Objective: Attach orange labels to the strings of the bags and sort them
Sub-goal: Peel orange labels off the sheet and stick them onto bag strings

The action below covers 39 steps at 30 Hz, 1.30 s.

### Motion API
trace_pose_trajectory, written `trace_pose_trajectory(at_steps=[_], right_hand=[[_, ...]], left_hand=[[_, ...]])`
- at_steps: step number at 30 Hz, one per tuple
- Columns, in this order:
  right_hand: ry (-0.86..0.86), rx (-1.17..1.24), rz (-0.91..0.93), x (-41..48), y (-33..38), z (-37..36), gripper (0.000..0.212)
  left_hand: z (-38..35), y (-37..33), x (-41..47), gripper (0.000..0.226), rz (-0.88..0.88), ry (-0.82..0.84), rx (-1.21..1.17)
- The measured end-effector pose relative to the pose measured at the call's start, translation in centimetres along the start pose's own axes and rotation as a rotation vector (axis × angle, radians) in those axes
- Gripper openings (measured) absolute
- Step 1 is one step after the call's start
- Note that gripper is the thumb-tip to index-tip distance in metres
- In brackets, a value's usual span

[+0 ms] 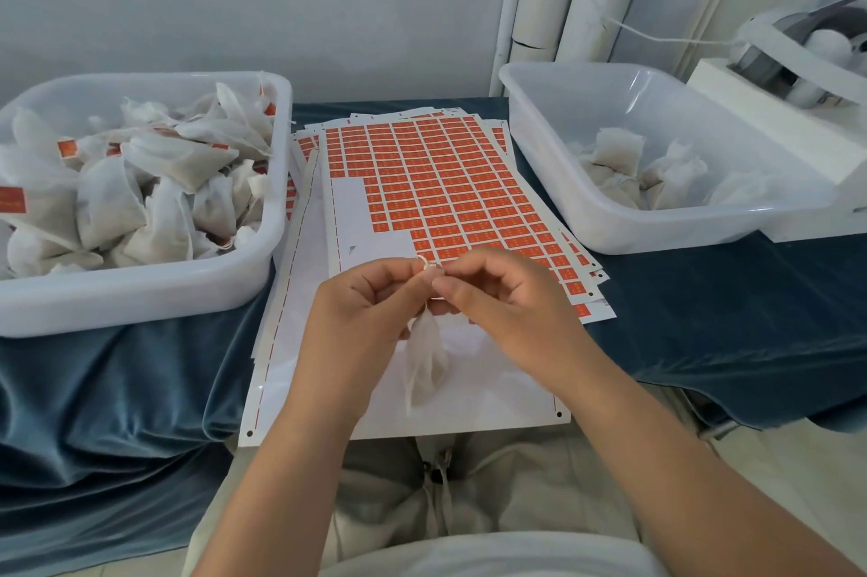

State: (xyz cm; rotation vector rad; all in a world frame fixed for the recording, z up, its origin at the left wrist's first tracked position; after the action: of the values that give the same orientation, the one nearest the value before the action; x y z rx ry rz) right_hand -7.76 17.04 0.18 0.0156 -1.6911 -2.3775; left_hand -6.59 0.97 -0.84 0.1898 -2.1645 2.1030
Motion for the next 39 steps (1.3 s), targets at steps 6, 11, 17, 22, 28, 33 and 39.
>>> trace_pose_trajectory(at_steps=[6, 11, 17, 22, 28, 33, 39], right_hand=[[-0.133, -0.165, 0.028, -0.2, -0.2, 0.8, 0.019], [-0.206, -0.141, 0.018, -0.4, -0.3, 0.1, 0.026], [-0.354, -0.467, 0.275, -1.4, 1.2, 0.0, 0.039], [-0.364, -0.444, 0.262, -1.5, 1.3, 0.0, 0.036], [-0.142, -0.042, -0.004, -0.5, 0.0, 0.0, 0.031], [-0.151, 0.043, 0.001, -0.4, 0.3, 0.8, 0.042], [-0.019, -0.003, -0.011, -0.5, 0.2, -0.5, 0.045]], left_hand=[[-0.6, -0.9, 0.0, 0.022, -0.111, 0.051, 0.166], [-1.0, -1.5, -0.4, 0.026, -0.224, 0.039, 0.294], [-1.4, -1.1, -0.4, 0.015, -0.192, 0.0, 0.244], [-1.4, -1.0, -0.3, 0.013, -0.165, 0.055, 0.252], [0.0, -0.9, 0.2, 0.009, -0.126, 0.009, 0.252], [3.9, -3.5, 3.2, 0.009, -0.157, -0.136, 0.099], [12.8, -13.4, 10.8, 0.014, -0.53, -0.503, 0.226]])
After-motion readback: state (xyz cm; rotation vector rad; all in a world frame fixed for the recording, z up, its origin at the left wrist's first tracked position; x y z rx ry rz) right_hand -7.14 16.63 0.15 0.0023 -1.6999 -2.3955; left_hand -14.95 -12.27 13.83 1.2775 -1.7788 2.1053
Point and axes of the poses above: each hand's wrist, its own x-axis towards the middle knuckle, its own z-axis out of the back of the hand, y = z × x, the point moved 7 cm from there along x, towards the middle knuckle, and after that the axes turned 7 degrees about -z, right-handed, at the moved point
